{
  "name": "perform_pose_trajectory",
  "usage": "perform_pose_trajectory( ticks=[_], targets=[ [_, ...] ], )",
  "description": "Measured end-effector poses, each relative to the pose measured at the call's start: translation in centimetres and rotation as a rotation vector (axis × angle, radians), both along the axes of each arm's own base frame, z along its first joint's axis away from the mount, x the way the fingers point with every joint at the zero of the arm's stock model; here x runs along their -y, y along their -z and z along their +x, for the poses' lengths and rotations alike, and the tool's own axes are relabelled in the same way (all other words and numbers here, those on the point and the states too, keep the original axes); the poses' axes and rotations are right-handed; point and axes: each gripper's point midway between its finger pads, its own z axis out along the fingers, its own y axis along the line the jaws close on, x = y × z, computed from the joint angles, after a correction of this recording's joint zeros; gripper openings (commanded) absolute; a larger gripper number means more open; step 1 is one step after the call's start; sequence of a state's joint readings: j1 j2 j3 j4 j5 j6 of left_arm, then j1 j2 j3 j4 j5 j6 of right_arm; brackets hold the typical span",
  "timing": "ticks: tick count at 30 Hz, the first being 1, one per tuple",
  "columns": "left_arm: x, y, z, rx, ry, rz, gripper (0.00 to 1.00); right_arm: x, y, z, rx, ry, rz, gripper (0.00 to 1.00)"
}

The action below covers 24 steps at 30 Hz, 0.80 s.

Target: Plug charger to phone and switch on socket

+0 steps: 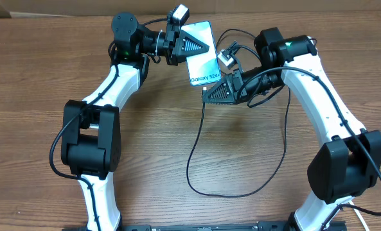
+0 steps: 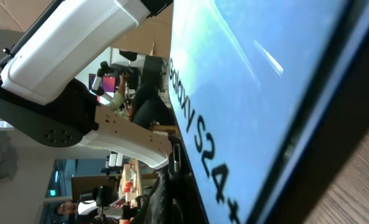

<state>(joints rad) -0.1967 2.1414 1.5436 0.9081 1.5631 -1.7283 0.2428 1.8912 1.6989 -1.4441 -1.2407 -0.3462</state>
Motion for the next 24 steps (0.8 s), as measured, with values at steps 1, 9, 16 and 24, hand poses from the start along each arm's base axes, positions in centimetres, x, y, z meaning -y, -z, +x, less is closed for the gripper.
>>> perform_pose_trajectory(
  ticks=[1, 9, 16, 24],
  targets=[
    [0.00, 0.00, 0.00, 0.000, 0.000, 0.000, 0.04, -0.03, 0.01, 0.13, 0.003, 0.002, 0.000, 0.04],
    [0.00, 0.00, 0.00, 0.000, 0.000, 0.000, 0.04, 0.00, 0.17, 0.24, -0.006, 0.009, -0.013, 0.04],
    [0.00, 0.00, 0.00, 0.000, 0.000, 0.000, 0.04, 0.10, 0.47, 0.26, -0.005, 0.010, -0.031, 0.04],
    [0.00, 0.00, 0.00, 0.000, 0.000, 0.000, 0.04, 0.09, 0.54, 0.42, 0.007, 0.010, -0.033, 0.04]
  ],
)
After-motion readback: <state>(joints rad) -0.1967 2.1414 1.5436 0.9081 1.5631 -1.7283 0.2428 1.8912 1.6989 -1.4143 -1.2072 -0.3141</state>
